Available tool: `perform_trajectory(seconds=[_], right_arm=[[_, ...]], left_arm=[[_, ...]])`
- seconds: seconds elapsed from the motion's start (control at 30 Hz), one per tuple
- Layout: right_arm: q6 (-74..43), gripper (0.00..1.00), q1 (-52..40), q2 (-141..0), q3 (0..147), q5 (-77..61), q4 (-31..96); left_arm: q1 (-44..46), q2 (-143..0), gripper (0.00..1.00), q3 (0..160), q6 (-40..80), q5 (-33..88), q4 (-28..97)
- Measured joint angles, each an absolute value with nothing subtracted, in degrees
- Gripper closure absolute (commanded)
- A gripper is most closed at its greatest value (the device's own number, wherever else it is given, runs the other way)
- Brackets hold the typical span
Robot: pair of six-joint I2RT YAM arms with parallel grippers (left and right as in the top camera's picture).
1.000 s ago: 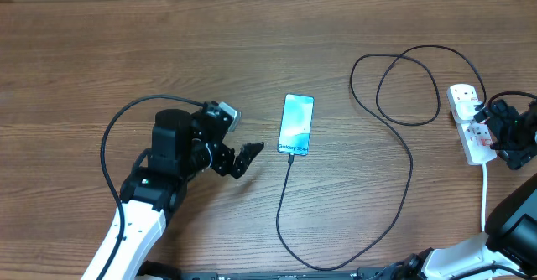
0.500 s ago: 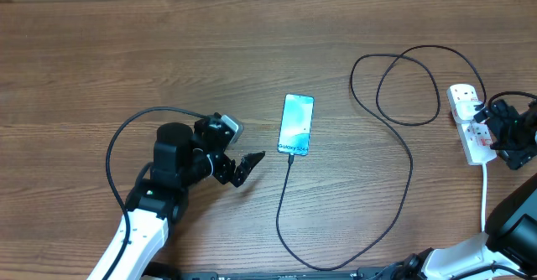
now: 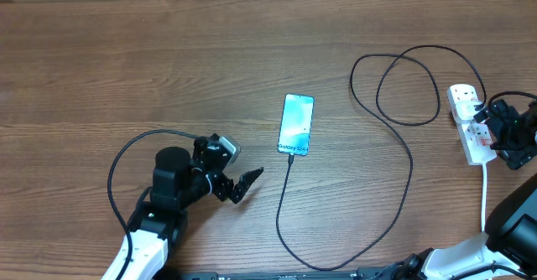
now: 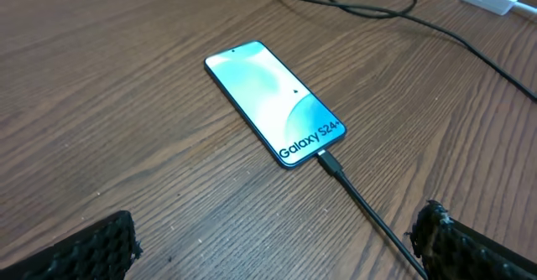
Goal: Plug charger to phone and switch on socket
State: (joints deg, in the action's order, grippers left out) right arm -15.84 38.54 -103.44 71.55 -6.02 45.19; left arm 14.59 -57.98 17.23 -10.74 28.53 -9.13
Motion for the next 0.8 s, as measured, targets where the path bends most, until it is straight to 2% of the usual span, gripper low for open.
perform_trajectory(seconds=[0.37,0.63,0.8], right_arm=[[-15.8,0.0,38.5,-103.4,71.5,-6.0,45.2],[-15.8,0.0,38.5,-103.4,71.5,-6.0,45.2],[-15.8,0.0,38.5,-103.4,71.6,-6.0,45.2]], left_arm=[[11.3,-51.7,0.0,12.6,-8.6,27.6,-10.5],[11.2,-45.0,0.0,3.2,-7.1,25.1,-21.5],[11.2,-41.3,0.0,0.6,-6.1,23.4,-18.3]])
